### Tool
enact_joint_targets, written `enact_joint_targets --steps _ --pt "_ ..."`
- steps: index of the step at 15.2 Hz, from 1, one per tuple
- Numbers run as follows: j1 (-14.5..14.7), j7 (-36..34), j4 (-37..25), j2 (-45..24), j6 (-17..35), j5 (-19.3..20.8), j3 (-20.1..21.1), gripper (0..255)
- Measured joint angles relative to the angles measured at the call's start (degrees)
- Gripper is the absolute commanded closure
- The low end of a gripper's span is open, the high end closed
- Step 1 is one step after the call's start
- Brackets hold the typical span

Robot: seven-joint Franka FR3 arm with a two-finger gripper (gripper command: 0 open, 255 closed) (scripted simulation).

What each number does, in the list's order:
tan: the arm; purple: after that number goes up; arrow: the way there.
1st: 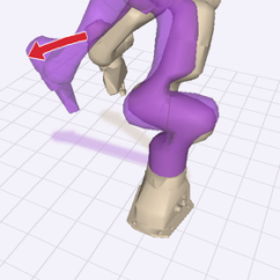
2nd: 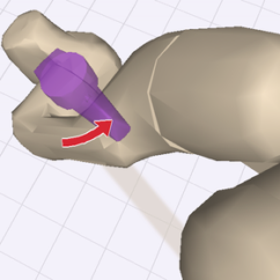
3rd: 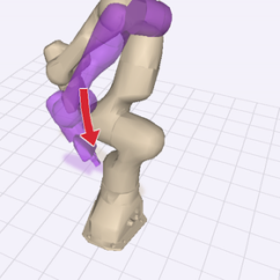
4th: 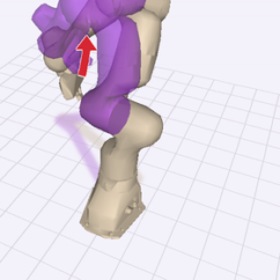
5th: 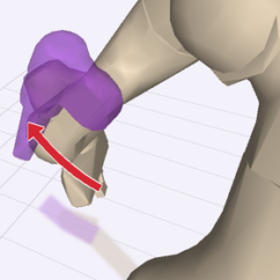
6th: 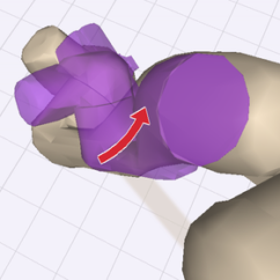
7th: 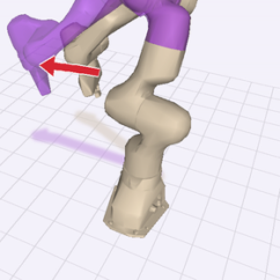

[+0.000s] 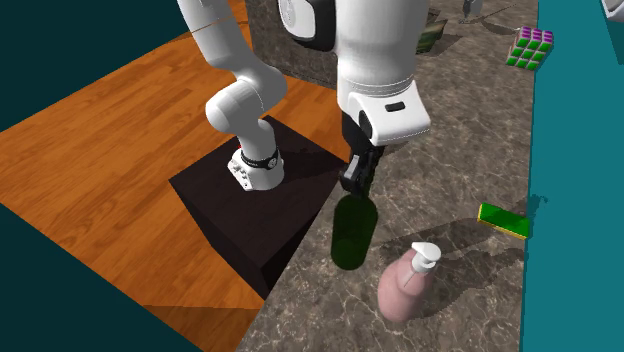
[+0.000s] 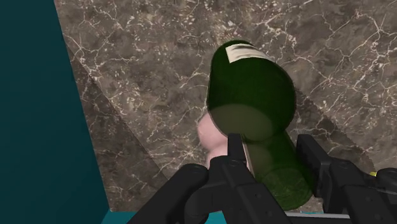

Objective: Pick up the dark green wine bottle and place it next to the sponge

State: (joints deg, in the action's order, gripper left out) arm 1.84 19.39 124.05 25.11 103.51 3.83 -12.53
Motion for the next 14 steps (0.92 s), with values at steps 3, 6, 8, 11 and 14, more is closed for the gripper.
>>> enact_joint_targets --steps 3,6,8,11,14 --pt "0.1 -0.1 -2.3 -0.1 -2.2 -0.1 0.2 255" --pt "0.2 -0.1 -4.8 -0.4 -4.4 -0.2 0.3 255" --pt "0.2 0.0 -6.8 -0.7 -6.1 -0.3 0.3 255" --pt "0.3 0.0 -9.4 -1.0 -8.4 -0.4 0.4 255" --pt "0.4 0.0 -12.3 -1.7 -10.6 -0.6 0.5 255"
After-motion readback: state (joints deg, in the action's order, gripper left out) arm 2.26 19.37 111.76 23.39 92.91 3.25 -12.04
